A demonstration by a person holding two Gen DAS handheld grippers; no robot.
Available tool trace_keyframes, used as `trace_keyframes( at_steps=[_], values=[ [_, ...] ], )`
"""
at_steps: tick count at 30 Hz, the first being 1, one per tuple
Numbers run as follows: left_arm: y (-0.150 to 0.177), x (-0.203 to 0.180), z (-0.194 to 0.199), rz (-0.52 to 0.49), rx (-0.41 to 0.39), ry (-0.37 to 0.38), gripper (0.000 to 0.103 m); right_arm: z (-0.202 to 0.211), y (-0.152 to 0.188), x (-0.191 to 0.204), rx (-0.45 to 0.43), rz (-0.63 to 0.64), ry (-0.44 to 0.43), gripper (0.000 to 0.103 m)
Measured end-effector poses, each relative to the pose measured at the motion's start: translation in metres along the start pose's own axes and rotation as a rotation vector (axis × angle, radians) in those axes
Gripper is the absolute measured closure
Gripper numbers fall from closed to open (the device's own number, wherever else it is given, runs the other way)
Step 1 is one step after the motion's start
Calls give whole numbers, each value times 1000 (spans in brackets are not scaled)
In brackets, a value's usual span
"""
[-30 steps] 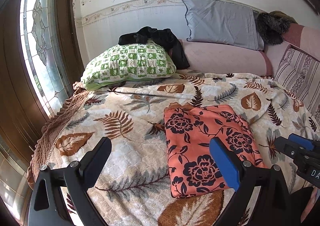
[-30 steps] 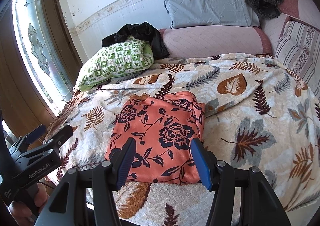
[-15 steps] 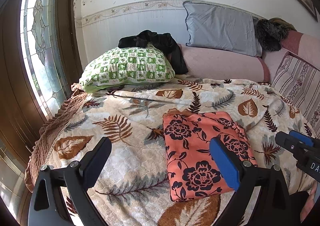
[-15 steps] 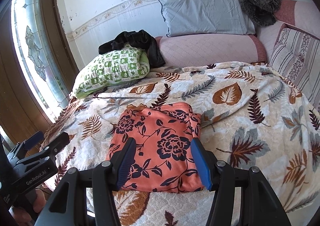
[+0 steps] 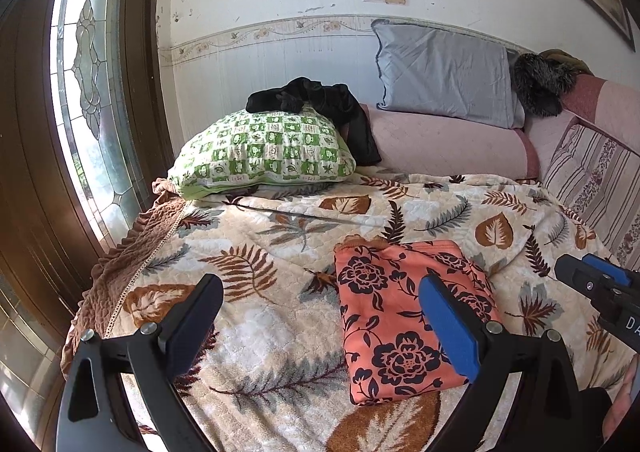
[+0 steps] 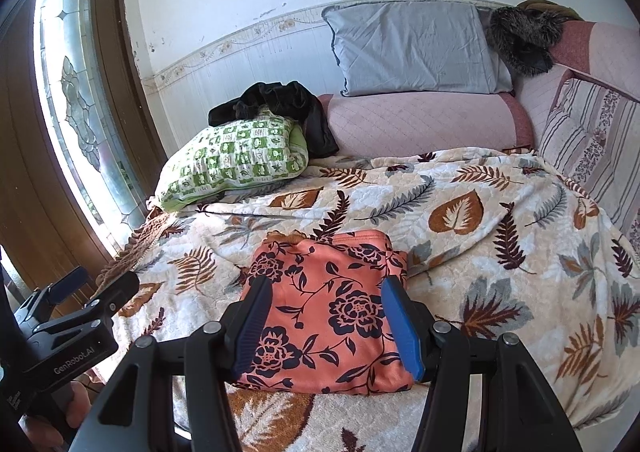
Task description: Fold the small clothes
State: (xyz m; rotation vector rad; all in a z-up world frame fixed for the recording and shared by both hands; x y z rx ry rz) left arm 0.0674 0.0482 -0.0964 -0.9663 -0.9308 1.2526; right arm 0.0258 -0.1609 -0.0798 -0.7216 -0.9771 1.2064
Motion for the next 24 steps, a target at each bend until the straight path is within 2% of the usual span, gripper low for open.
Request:
trace_keyframes(
  at_steps=[10, 24],
  values=[
    [-5, -3, 10, 10, -12, 1, 5, 11, -4, 3, -15, 8, -19, 42],
    [-2, -19, -5, -24, 15, 17, 5, -10, 1, -6, 10, -24, -38, 42]
  ],
)
Point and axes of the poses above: each gripper's, at about its wrist camera, not at the fingertips, and z roughly against the way its jaws point, x to its left, y to its underside, the point moved 7 cm from there along -z, roughly the way its jaws point, and after that the axes turned 12 degrees about -x, right-handed, at the moved point
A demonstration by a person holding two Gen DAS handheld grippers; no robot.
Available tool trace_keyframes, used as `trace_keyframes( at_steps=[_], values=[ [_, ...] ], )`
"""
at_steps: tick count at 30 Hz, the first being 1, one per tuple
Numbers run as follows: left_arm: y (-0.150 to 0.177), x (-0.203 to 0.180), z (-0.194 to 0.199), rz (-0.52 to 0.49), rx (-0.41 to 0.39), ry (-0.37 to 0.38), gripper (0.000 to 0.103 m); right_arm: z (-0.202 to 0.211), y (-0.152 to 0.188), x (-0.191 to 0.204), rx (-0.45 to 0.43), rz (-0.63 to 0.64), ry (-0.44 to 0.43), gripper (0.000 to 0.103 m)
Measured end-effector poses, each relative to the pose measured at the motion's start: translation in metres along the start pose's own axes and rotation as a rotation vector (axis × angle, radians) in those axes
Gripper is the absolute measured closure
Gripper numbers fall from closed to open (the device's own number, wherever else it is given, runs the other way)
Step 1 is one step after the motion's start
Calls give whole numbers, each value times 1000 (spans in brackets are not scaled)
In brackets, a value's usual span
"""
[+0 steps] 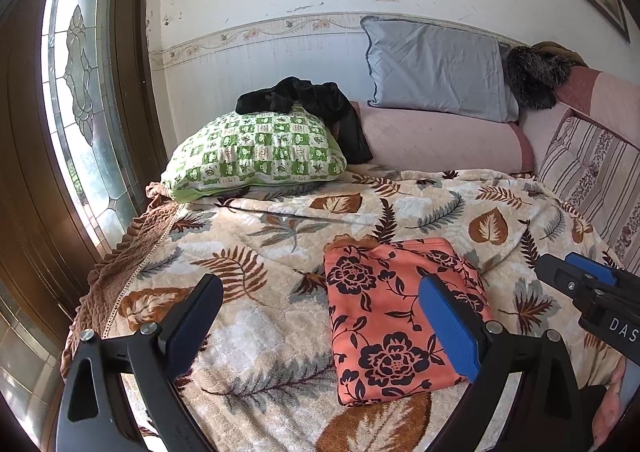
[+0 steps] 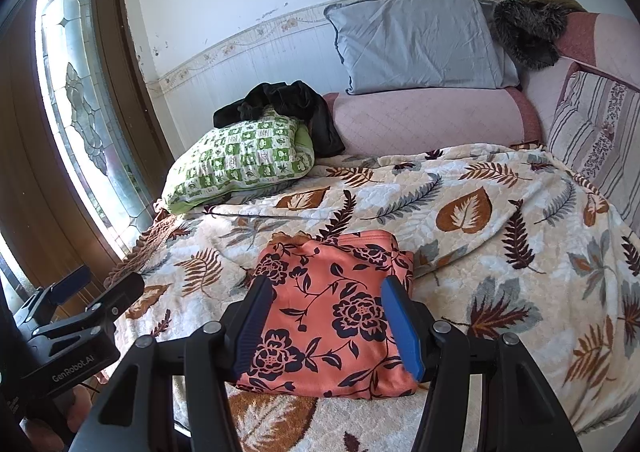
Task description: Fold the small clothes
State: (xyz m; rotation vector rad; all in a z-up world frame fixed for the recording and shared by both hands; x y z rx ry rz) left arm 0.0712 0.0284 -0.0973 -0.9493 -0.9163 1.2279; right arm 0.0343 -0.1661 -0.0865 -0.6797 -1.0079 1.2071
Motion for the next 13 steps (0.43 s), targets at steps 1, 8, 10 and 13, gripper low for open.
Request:
trace_keyframes(
  at_steps=[1, 8, 10, 13],
  values=[
    [0, 0, -1, -1, 1, -1, 5, -2, 1, 0, 2, -2, -2, 42],
    [1, -4, -11, 1, 10, 18, 5, -17, 7, -1, 24, -9, -11, 42],
    [2, -7, -16, 6, 7, 44, 5, -21, 9, -4, 29, -16, -13, 42],
    [4, -1, -34, 25, 24, 46, 5, -32, 7, -20, 26, -19, -2, 42]
  ],
)
Point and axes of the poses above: each gripper's, at about its wrist camera, not at the fingertips, and z roughly against the way its jaws point, x to its left, y to its underside, the point moved 7 cm from there along -z, roughly the way its jaws point, and after that the axes turned 12 degrees about -x, right-handed, at the moved point
